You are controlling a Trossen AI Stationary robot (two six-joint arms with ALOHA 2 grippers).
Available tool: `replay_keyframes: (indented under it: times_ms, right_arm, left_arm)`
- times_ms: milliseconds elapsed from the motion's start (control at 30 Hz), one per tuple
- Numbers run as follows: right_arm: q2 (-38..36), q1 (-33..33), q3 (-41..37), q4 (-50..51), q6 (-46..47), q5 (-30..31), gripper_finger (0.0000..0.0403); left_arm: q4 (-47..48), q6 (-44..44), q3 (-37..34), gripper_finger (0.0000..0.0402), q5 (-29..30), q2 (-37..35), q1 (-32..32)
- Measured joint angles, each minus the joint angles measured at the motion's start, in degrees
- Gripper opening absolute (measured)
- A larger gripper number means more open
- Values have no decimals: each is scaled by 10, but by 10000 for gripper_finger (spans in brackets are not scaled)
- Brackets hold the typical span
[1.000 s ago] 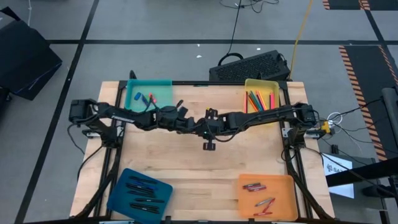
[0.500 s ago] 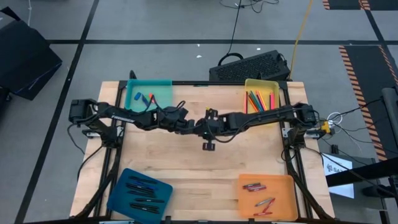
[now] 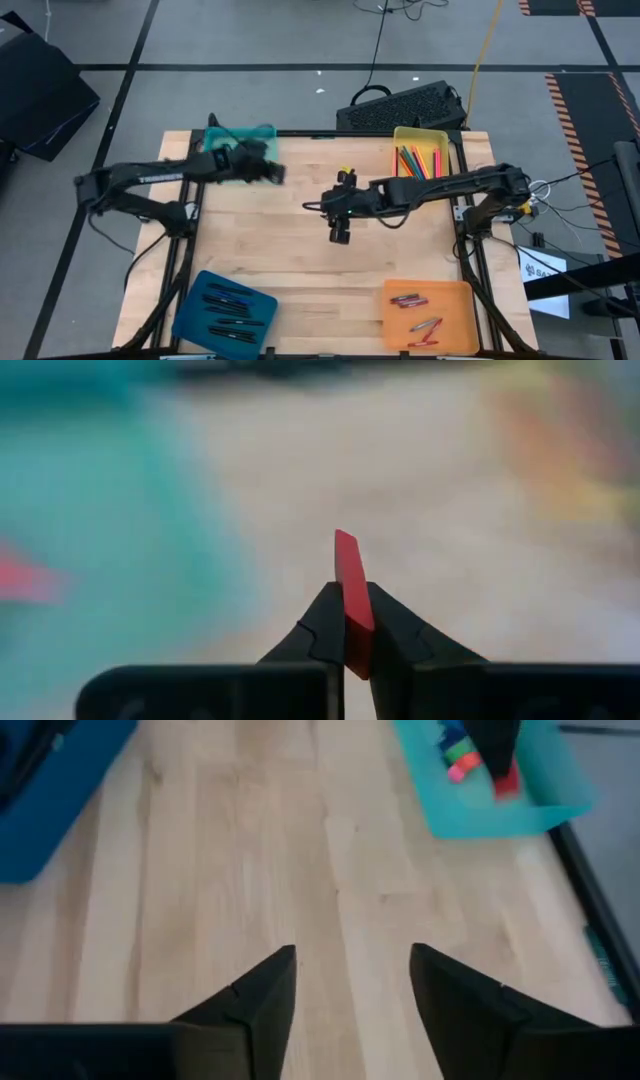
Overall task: Sort crayons/erasers/pens/pencils in bins
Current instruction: Put the red eraser into the light blue bin
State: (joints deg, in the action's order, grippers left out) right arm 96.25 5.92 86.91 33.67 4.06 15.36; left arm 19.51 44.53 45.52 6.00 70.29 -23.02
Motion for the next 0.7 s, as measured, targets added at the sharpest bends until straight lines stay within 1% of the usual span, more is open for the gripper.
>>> replay_keyframes:
  times_ms: [100,167,267,400,467,567,700]
  right_arm:
    - [-13,7,0,0,13,11,198]
    - [-13,10,0,-1,23,10,200]
    - [-13,10,0,-6,28,11,200]
    - [-10,15,0,-11,29,11,200]
    - [-10,18,-1,-11,39,11,200]
    - [-10,24,-1,-9,61,11,200]
    - [-10,32,-1,1,84,11,201]
  left_arm:
    - [108,-85,5,18,114,-16,-73]
    - [136,-122,-1,18,145,-6,-121]
    - [136,-151,-13,18,142,27,-184]
    - [134,-148,-19,35,136,82,-235]
    - [134,-145,-19,54,136,103,-251]
    - [133,-164,-19,90,131,125,-263]
    - [135,-191,-17,148,100,127,-275]
